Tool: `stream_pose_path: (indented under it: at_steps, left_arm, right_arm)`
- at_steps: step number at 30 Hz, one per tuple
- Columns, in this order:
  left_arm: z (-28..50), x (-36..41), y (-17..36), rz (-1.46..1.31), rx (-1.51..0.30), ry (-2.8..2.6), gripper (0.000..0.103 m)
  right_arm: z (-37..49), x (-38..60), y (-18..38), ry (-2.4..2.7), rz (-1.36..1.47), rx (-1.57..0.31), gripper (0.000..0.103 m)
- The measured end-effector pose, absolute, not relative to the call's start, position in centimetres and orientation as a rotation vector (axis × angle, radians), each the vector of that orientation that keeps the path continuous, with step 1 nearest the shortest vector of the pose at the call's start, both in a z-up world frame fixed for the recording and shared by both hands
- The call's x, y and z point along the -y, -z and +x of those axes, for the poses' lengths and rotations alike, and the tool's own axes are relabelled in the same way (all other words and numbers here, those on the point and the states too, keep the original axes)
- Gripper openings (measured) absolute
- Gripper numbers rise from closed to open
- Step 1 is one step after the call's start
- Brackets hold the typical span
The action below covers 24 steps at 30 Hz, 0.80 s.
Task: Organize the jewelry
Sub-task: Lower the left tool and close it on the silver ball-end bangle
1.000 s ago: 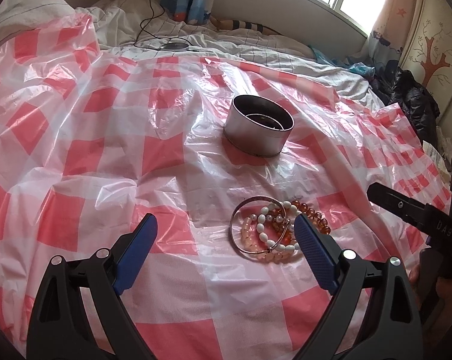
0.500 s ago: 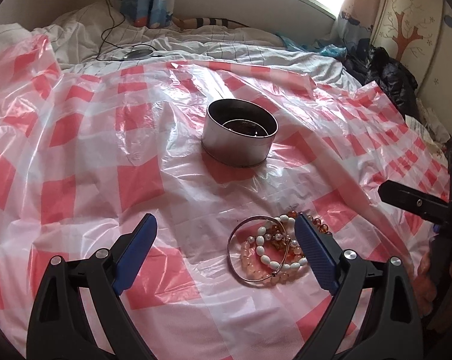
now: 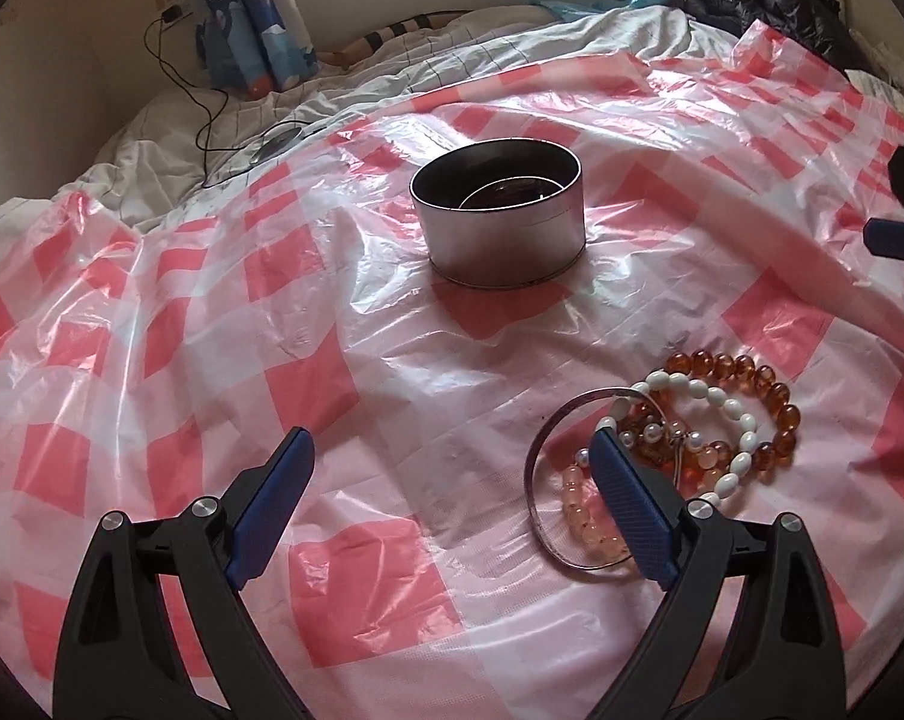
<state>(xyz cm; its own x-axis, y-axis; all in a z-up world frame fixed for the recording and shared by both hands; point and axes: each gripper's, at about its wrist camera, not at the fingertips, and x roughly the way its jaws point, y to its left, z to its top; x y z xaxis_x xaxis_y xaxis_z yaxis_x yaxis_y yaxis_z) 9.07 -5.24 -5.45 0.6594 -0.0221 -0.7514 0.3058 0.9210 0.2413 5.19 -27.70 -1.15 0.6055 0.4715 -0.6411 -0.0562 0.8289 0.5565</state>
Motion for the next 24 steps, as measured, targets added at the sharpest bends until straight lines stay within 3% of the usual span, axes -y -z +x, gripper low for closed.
stream_pose_path:
  at_steps: [5,11,15,24]
  left_arm:
    - [9.5,5.4,6.1,0.495,-0.814,0.035,0.088]
    - [9.9,2.3,4.7,0.242,-0.859,0.133,0.086]
    - [9.0,4.1,5.0,0.255,-0.86,0.272,0.086]
    - [9.7,4.0,5.5,0.167,-0.893,0.295,0.065]
  right_arm:
    - [5.2,27.7,1.3,-0.322,0.535,-0.881,0.093]
    - [5.2,27.3,1.5,-0.33,0.522,-0.895,0.093]
    - [5.2,26.9,1.6,-0.334,0.508,-0.905,0.093]
    - [5.2,27.1,1.8,-0.329,0.513,-0.912,0.093]
